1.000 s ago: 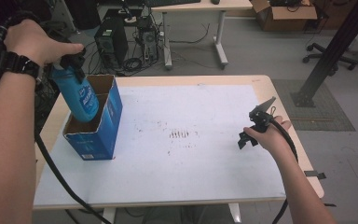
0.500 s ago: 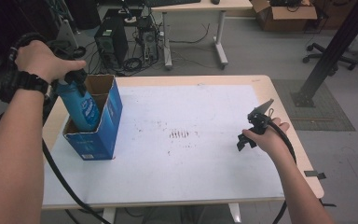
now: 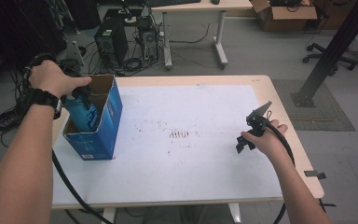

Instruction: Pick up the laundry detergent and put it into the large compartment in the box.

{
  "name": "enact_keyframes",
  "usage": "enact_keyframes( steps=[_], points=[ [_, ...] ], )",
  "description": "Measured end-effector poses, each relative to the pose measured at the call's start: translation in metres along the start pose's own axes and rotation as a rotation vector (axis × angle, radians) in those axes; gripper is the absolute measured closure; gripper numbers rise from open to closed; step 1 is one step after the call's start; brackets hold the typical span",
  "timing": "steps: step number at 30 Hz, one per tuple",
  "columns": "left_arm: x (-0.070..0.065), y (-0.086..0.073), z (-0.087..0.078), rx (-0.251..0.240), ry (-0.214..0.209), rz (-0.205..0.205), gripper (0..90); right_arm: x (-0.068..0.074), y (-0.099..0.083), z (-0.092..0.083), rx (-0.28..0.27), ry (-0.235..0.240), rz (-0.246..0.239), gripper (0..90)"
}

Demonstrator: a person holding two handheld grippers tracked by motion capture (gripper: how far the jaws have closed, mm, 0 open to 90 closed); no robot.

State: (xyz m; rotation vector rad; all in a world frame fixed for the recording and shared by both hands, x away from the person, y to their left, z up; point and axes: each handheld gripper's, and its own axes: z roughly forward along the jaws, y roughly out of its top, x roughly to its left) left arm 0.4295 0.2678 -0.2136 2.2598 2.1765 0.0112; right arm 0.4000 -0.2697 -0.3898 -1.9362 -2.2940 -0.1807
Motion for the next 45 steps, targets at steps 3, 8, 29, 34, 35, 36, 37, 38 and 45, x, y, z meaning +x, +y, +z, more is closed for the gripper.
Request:
enact_keyframes(
  steps=[3,8,29,34,35,36,37,38,45],
  points=[
    [0.000,0.001,0.008,0.005,-0.001,0.000,37.5,0.000,0.000,0.002,0.003,0.001,0.001,7.0],
    [0.000,0.003,0.022,0.022,-0.006,0.002,37.5,0.000,0.001,0.003,0.007,-0.003,-0.004,7.0],
    [0.000,0.006,0.055,0.054,-0.003,0.011,37.4,0.000,0.002,0.008,0.015,-0.004,-0.005,7.0],
    [0.000,0.007,0.060,0.059,-0.007,0.012,37.4,0.001,0.002,0.010,0.017,-0.002,-0.001,7.0],
    [0.001,0.007,0.061,0.059,-0.009,0.012,37.4,0.001,0.002,0.010,0.017,-0.001,-0.001,7.0],
    [0.001,0.007,0.062,0.057,-0.008,0.011,37.4,0.001,0.002,0.010,0.018,-0.001,-0.002,7.0],
    [0.001,0.007,0.062,0.056,-0.008,0.011,37.4,0.001,0.002,0.010,0.018,-0.001,-0.002,7.0],
    [0.001,0.007,0.062,0.056,-0.008,0.011,37.4,0.001,0.002,0.010,0.018,-0.001,-0.002,7.0],
    [0.001,0.007,0.062,0.052,-0.010,0.014,37.3,0.001,0.002,0.011,0.021,-0.003,-0.006,7.1]
  ],
)
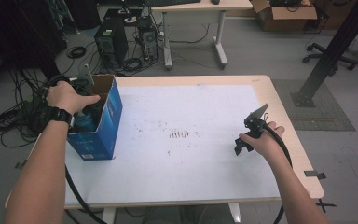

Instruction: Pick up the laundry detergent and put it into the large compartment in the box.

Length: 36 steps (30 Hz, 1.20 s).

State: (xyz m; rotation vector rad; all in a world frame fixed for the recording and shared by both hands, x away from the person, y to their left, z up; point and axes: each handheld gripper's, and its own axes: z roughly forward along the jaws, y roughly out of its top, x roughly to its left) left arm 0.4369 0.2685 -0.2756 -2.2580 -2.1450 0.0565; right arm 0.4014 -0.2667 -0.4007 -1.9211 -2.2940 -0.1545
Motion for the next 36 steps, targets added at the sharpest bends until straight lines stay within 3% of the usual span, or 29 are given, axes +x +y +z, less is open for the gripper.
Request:
enact_keyframes(
  steps=[12,17,36],
  points=[
    [-0.001,-0.001,-0.001,-0.009,-0.013,0.008,37.0,0.001,0.000,-0.002,-0.005,-0.001,-0.005,7.0],
    [-0.004,-0.002,-0.006,-0.013,0.004,0.016,36.6,0.001,-0.001,-0.004,-0.008,0.000,-0.005,7.1],
    [-0.018,-0.008,-0.065,-0.088,0.047,0.046,33.4,0.004,-0.001,-0.014,-0.021,0.003,-0.011,7.0]
  ],
)
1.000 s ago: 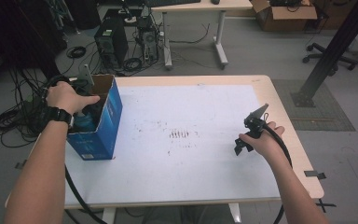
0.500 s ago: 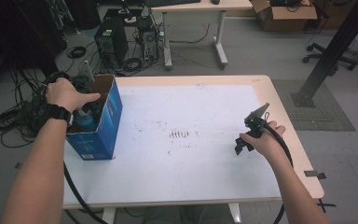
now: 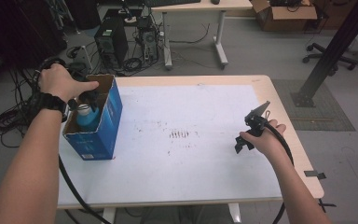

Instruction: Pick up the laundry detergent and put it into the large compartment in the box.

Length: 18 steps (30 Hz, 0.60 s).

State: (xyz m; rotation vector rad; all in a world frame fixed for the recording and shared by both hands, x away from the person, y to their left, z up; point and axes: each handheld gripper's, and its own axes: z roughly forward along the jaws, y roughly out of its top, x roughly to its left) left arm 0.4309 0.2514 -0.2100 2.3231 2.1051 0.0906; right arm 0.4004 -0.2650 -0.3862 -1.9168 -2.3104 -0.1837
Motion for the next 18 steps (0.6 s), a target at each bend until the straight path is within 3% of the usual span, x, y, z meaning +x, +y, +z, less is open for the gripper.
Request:
enact_keyframes(
  steps=[8,15,16,18],
  points=[
    [-0.018,0.001,-0.020,-0.026,-0.005,0.033,26.6,0.003,0.002,-0.005,-0.011,0.001,-0.012,7.0],
    [-0.049,0.005,-0.029,-0.042,-0.017,0.091,22.2,0.002,0.002,-0.007,-0.018,0.005,-0.009,7.0],
    [-0.059,0.006,-0.030,-0.047,-0.018,0.107,20.5,0.001,0.001,-0.008,-0.018,0.004,-0.011,7.0],
    [-0.064,0.006,-0.030,-0.052,-0.024,0.113,19.1,0.001,0.001,-0.009,-0.018,0.005,-0.012,7.0]
  ],
)
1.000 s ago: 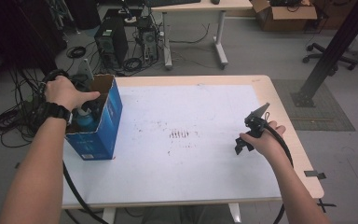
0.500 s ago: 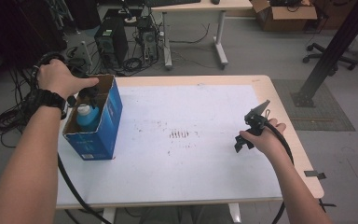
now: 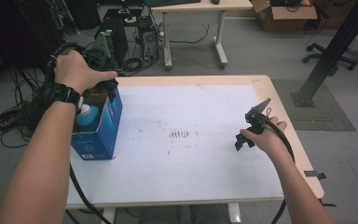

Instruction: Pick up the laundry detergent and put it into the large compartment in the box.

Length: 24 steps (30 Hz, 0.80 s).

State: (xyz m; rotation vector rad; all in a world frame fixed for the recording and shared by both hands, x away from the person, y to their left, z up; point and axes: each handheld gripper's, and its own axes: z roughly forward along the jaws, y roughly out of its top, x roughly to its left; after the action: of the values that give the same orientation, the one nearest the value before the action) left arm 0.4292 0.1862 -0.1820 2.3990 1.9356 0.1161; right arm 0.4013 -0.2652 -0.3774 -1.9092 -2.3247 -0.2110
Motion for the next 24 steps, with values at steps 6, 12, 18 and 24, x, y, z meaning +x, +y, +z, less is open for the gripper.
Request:
enact_keyframes(
  steps=[6,12,18,24],
  points=[
    [-0.029,0.005,0.000,-0.008,-0.011,0.042,14.6,-0.002,-0.002,-0.002,-0.008,0.003,-0.004,7.0],
    [-0.047,0.008,0.006,-0.007,-0.019,0.057,7.7,-0.003,-0.003,-0.003,-0.011,0.004,-0.003,7.0],
    [-0.067,0.010,0.020,0.002,-0.012,0.087,5.6,-0.003,-0.005,-0.004,-0.015,0.004,-0.009,7.0],
    [-0.082,0.009,0.040,0.016,-0.020,0.115,5.2,-0.002,-0.006,-0.007,-0.022,0.002,-0.011,6.9]
  ],
)
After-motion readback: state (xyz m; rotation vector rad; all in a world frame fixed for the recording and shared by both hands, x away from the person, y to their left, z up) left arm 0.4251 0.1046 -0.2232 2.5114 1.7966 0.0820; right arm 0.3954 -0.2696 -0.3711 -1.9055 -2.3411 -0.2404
